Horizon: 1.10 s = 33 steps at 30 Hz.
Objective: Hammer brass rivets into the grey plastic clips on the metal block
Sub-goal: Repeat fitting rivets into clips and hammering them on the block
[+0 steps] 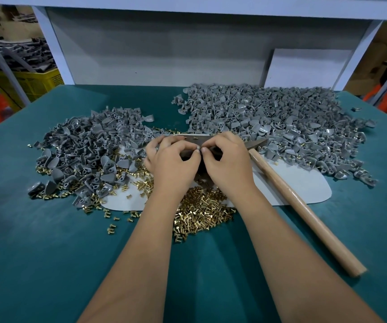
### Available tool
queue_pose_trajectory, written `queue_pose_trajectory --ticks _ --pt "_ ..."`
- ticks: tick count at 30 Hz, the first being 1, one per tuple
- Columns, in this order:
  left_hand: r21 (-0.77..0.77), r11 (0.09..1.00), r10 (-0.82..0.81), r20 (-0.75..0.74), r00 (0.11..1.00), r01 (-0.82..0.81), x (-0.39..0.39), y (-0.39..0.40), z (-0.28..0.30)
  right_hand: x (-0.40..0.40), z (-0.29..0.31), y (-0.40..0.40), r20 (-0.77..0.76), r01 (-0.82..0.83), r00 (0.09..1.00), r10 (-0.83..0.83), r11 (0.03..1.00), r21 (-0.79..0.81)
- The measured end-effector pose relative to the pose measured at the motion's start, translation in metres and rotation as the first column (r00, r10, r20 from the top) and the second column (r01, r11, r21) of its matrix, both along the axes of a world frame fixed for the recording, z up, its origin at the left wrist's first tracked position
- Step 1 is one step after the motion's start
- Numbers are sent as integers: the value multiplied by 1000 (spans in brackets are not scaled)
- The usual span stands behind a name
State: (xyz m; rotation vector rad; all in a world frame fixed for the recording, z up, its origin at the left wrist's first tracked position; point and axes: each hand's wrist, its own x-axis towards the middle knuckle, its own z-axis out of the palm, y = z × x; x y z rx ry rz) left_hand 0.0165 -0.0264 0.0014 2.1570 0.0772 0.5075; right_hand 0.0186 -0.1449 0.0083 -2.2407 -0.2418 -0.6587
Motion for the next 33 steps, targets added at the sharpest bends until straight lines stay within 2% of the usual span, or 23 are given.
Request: queue_pose_trajectory --ticks 4,10,16,22,27,29,33 --pt "9 1000 5 -14 1000 -5 1 1 -1 1 1 2 -23 23 999 -22 1000 22" --pt "7 1000 11 -7 1000 -11 1 1 -2 3 6 5 -98 47 995 -34 990 136" --pt "26 1000 5 8 1000 -5 -1 2 -3 5 10 6 -156 73 986 -55 991 112" --pt "44 999 13 25 1000 -14 -2 2 -3 1 9 -1 -153 11 988 10 991 134" --pt "38 999 10 17 1000 -10 0 2 -2 1 15 -5 -211 28 977 37 956 293" --pt "46 999 14 11 1000 -14 0 2 -2 2 15 -4 -213 26 976 38 957 288" --pt "51 999 13 7 1000 -13 0 1 -2 5 14 2 -201 40 980 -9 987 155"
